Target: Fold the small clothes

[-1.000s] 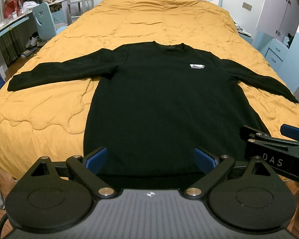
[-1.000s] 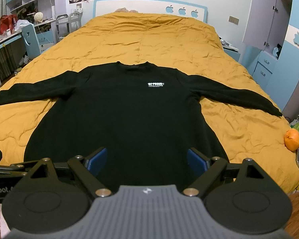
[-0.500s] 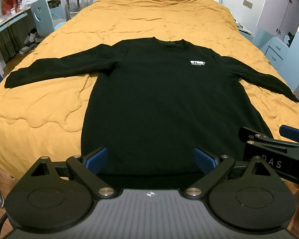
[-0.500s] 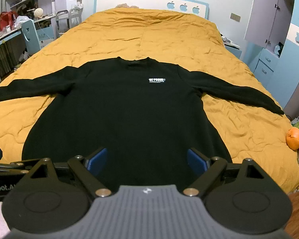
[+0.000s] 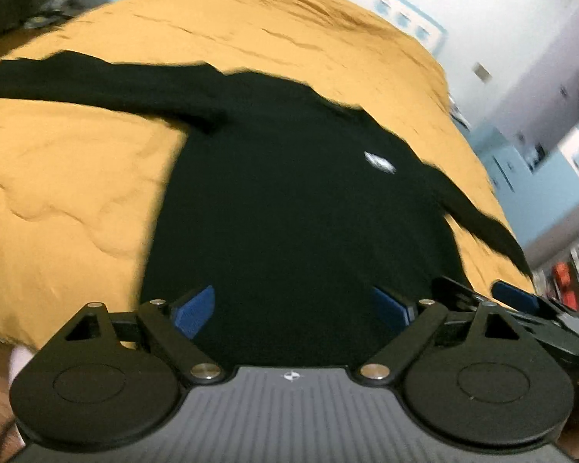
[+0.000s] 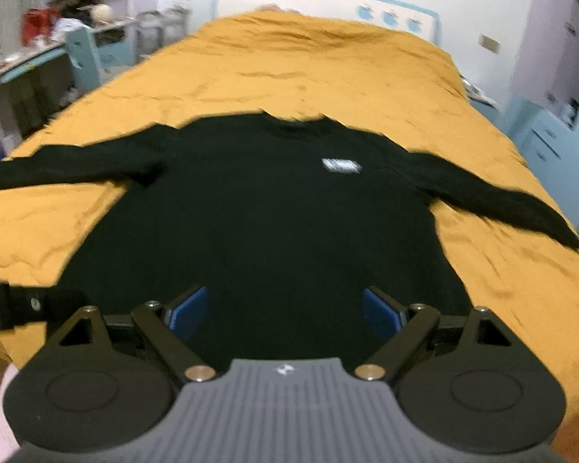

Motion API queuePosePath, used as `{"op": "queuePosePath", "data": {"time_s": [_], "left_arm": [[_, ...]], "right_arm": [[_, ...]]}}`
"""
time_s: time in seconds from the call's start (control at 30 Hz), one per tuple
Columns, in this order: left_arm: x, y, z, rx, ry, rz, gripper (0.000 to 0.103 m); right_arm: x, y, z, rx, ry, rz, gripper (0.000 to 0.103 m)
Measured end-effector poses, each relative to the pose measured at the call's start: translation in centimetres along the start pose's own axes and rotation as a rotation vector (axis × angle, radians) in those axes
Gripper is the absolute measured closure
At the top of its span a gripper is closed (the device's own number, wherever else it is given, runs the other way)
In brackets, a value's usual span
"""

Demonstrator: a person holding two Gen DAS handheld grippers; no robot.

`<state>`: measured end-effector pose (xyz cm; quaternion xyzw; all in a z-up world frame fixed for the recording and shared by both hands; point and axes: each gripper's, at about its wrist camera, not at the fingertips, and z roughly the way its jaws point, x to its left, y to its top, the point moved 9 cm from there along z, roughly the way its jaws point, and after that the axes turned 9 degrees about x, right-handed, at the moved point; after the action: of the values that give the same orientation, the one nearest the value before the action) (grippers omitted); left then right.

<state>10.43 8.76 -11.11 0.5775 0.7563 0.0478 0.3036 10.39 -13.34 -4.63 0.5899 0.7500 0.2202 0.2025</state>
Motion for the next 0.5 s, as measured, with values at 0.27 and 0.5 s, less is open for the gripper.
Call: {"op": "queuePosePath", "data": {"time_s": [0.27, 0.5], "left_arm": [[16.9, 9.4, -2.8, -0.321, -0.026, -0.273, 0.0], [30.8, 15.5, -2.4, -0.455, 0.026, -0.506, 0.0]], "right_arm": [[9.6, 7.2, 6.6, -0.136, 0.12, -0.234, 0.02], [20.1, 12.2, 14.2, -0.263, 0.2, -0.438, 0.021]]}}
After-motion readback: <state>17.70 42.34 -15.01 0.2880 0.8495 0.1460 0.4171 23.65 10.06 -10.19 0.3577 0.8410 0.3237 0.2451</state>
